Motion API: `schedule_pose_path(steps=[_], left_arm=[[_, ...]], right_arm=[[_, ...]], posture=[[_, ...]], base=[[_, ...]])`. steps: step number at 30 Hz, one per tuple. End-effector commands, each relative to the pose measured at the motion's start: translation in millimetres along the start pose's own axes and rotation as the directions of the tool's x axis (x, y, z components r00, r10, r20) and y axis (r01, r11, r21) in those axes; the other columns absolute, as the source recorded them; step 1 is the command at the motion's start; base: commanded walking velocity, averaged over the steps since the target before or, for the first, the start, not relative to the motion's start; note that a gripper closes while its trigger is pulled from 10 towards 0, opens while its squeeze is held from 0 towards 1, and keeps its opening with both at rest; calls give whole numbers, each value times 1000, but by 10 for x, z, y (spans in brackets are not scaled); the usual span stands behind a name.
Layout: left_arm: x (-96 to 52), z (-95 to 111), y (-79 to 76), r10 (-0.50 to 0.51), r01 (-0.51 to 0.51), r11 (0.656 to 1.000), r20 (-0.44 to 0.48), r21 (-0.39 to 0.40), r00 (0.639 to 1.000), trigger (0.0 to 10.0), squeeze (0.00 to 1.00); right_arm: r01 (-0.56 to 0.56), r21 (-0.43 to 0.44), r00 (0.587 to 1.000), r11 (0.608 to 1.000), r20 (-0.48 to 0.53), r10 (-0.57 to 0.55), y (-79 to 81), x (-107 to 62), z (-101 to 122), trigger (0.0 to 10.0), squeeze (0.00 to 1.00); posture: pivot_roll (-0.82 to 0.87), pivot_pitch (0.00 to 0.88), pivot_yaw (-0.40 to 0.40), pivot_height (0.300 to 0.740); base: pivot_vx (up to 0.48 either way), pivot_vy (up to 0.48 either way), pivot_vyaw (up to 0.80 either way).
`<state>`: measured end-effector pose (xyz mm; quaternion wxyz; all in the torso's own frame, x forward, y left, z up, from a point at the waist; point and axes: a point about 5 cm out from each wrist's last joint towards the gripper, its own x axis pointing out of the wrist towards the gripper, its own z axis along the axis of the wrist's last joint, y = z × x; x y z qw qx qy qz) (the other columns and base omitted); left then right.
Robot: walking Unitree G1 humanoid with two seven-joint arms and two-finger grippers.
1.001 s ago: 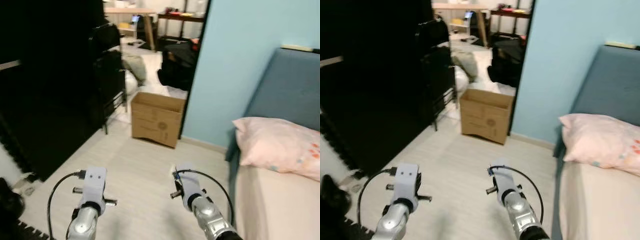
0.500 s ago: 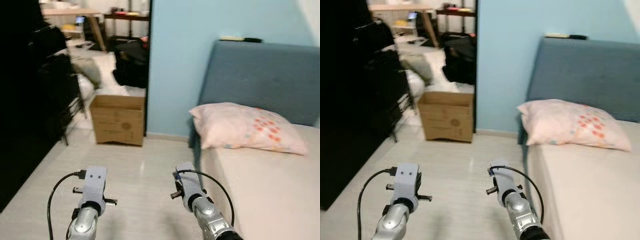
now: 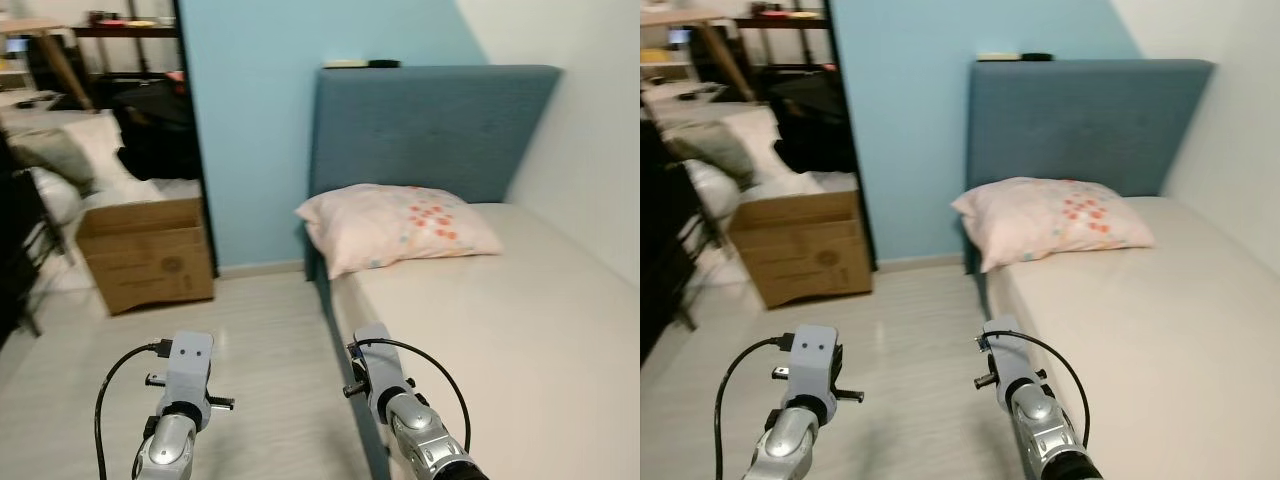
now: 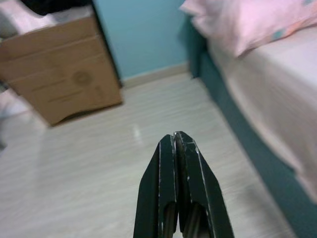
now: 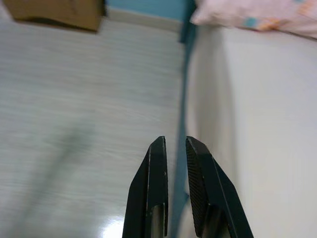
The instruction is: Clean up the room
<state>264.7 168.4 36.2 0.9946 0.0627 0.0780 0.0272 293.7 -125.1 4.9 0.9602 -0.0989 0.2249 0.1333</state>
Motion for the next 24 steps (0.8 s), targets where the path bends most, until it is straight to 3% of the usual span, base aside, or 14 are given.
schedule_pose_path(steps=[1, 24], left_arm=[[-33, -74, 29, 6, -6, 1000, -30, 10, 1000, 10000, 0], [-21, -74, -33, -20, 20, 1000, -27, 9, 999, 10000, 0]], right_arm=[[-5, 16, 1000, 1000, -8, 5, 41, -1, -15, 10000, 0], [38, 35, 999, 999, -20, -37, -35, -35, -70, 10000, 0]], posture=[[43, 10, -32, 740], [27, 2, -16, 740]], base=[[0, 0, -800], [0, 0, -800]])
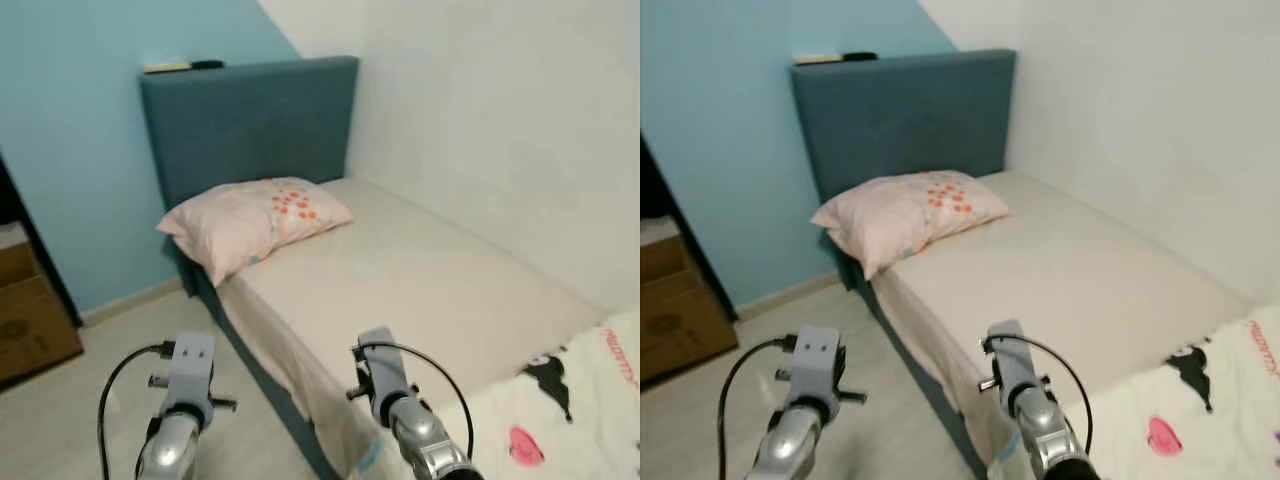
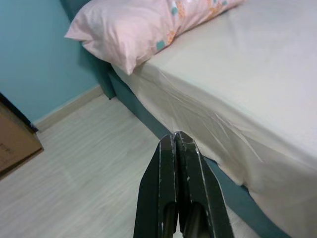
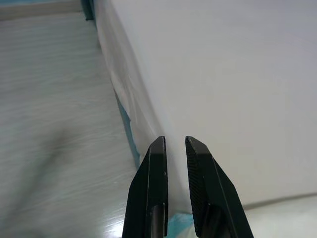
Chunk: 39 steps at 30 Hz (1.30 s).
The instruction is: Clean up the room
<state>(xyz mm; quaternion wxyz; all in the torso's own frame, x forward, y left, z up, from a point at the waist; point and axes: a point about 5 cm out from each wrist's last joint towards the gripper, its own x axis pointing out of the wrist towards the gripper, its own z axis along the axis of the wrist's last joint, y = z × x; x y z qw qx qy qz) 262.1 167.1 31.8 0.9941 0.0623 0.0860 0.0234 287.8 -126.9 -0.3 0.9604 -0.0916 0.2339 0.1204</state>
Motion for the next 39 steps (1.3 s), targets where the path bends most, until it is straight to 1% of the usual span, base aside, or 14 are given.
schedule_pose_path(steps=[1, 12, 29, 39], left_arm=[[3, -27, -22, -16, 16, 1000, -12, 10, 1000, 10000, 0], [52, 4, -53, -21, 21, 1000, -7, -2, 1000, 10000, 0], [29, -14, -39, -32, 32, 999, -10, 6, 999, 10000, 0], [13, -10, -12, -17, 17, 1000, -8, 7, 1000, 10000, 0]], right_arm=[[21, 14, 1000, 1000, -2, -21, -44, -3, 5, 10000, 0], [33, 16, 999, 999, 1, -33, -69, -2, 16, 10000, 0], [46, 29, 999, 999, 12, -46, -54, -10, 23, 10000, 0], [46, 34, 999, 998, 9, -46, -42, -6, 29, 10000, 0]], posture=[[27, 2, -16, 740], [18, 0, -21, 740], [17, 0, 2, 740], [33, 4, -9, 740]], base=[[0, 0, -800], [0, 0, -800], [0, 0, -800], [0, 0, -800]])
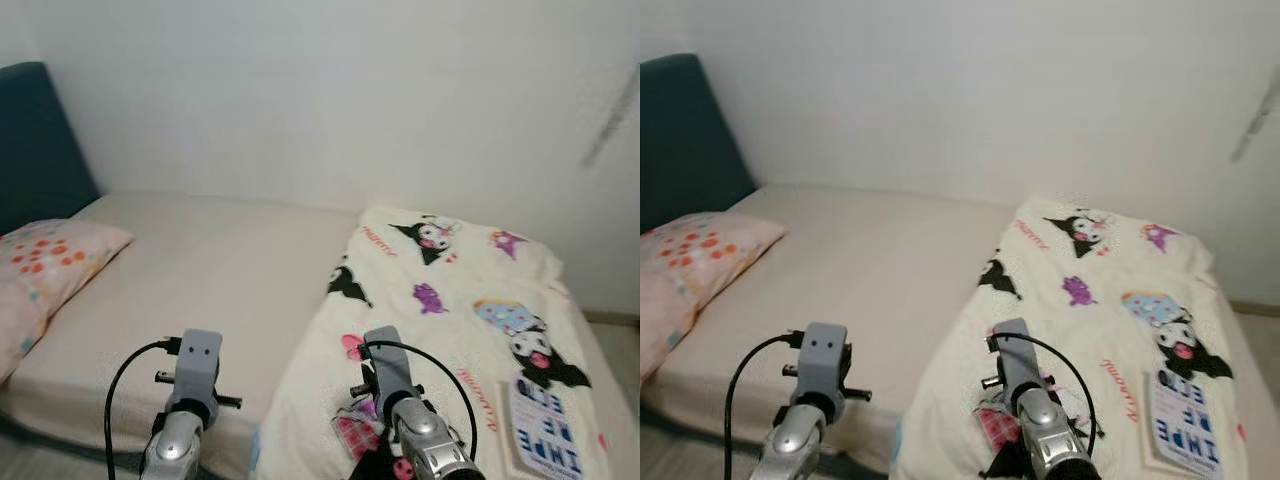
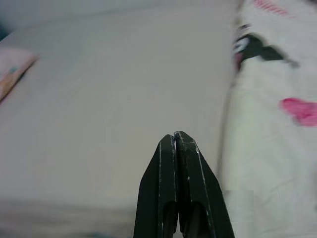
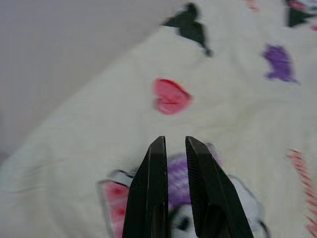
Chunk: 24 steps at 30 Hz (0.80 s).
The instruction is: Clean up the room
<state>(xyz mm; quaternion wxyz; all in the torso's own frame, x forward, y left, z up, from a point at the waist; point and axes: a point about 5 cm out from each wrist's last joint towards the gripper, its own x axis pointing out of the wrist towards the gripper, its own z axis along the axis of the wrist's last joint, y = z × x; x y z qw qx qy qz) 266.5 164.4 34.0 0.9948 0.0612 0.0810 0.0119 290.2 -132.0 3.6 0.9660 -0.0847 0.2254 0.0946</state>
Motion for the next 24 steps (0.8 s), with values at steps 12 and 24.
schedule_pose_path(steps=[12, 24], left_arm=[[-32, -63, 49, 39, -39, 999, -29, -9, 999, 10000, 0], [-51, -62, 34, 55, -58, 996, -36, -70, 998, 10000, 0]], right_arm=[[-23, -7, 1000, 1000, -2, 23, 36, 9, 16, 10000, 0], [-39, -31, 998, 999, 49, 40, 35, 9, 82, 10000, 0]], posture=[[33, 4, -19, 740], [30, 12, -22, 740]], base=[[0, 0, -800], [0, 0, -467]])
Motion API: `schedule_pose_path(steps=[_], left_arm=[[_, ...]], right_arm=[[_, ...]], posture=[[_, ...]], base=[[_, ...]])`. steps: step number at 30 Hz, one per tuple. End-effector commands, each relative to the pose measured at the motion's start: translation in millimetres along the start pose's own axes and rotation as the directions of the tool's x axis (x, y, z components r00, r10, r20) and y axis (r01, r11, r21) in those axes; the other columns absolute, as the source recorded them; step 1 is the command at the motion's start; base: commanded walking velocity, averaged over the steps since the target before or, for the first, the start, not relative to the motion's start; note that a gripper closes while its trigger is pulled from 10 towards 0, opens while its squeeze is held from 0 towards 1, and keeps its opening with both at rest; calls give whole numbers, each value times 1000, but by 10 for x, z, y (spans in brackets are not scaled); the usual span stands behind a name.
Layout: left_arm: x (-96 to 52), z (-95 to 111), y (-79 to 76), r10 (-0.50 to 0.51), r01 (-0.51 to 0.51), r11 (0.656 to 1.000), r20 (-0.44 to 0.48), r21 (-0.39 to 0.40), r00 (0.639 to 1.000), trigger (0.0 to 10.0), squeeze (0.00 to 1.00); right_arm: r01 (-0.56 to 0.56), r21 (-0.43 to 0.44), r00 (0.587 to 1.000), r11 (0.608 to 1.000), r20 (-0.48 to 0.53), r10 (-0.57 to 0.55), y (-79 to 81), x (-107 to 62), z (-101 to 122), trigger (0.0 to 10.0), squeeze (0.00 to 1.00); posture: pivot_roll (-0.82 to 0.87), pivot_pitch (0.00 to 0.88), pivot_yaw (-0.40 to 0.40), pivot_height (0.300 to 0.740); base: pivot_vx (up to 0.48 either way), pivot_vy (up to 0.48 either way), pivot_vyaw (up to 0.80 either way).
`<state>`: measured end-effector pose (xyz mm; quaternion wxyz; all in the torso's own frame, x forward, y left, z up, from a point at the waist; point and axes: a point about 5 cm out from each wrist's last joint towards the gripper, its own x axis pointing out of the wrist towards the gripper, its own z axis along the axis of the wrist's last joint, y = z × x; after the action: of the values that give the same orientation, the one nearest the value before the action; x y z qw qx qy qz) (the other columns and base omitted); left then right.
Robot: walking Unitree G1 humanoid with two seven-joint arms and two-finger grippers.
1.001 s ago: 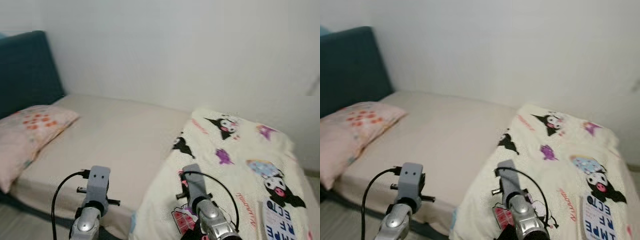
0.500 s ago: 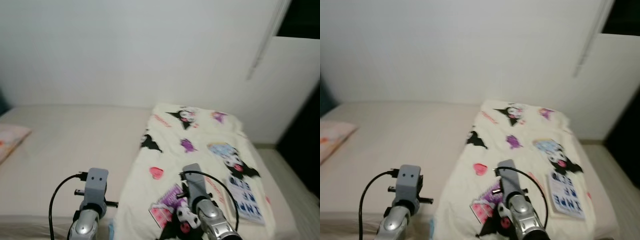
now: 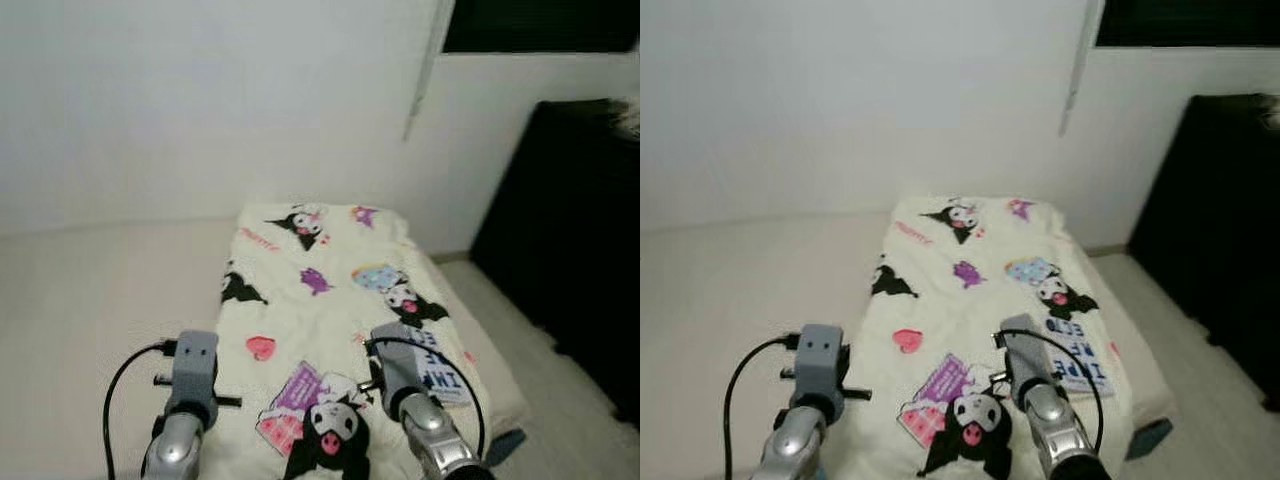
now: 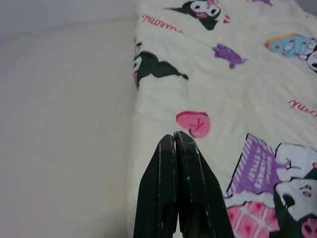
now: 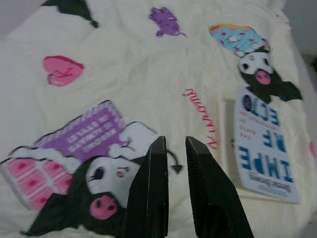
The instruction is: Clean up the room
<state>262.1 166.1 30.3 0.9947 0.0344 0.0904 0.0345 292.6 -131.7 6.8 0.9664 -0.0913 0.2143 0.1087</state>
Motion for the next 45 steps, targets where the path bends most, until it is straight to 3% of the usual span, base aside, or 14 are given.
schedule_pose_path(steps=[1, 8, 17, 45], left_arm=[[-14, -17, 26, 21, -22, 1000, -11, -14, 1000, 10000, 0], [-21, -19, 44, 33, -33, 999, -11, -16, 999, 10000, 0], [-28, -1, 32, 30, -30, 999, 4, 11, 1000, 10000, 0], [-34, 15, 23, 27, -28, 999, 11, 29, 1000, 10000, 0]], right_arm=[[-18, -11, 999, 1000, 30, 18, 43, 4, 46, 10000, 0], [-6, -61, 999, 998, 51, 9, 49, -2, 57, 10000, 0], [-13, -47, 999, 999, 47, 15, 48, -7, 42, 10000, 0], [-18, -47, 999, 999, 41, 20, 43, -22, 17, 10000, 0]], posture=[[30, 12, -22, 740], [31, 18, -23, 740], [31, 24, -23, 740], [29, 30, -25, 740]], base=[[0, 0, 0], [0, 0, 0], [0, 0, 0], [0, -326, 0]])
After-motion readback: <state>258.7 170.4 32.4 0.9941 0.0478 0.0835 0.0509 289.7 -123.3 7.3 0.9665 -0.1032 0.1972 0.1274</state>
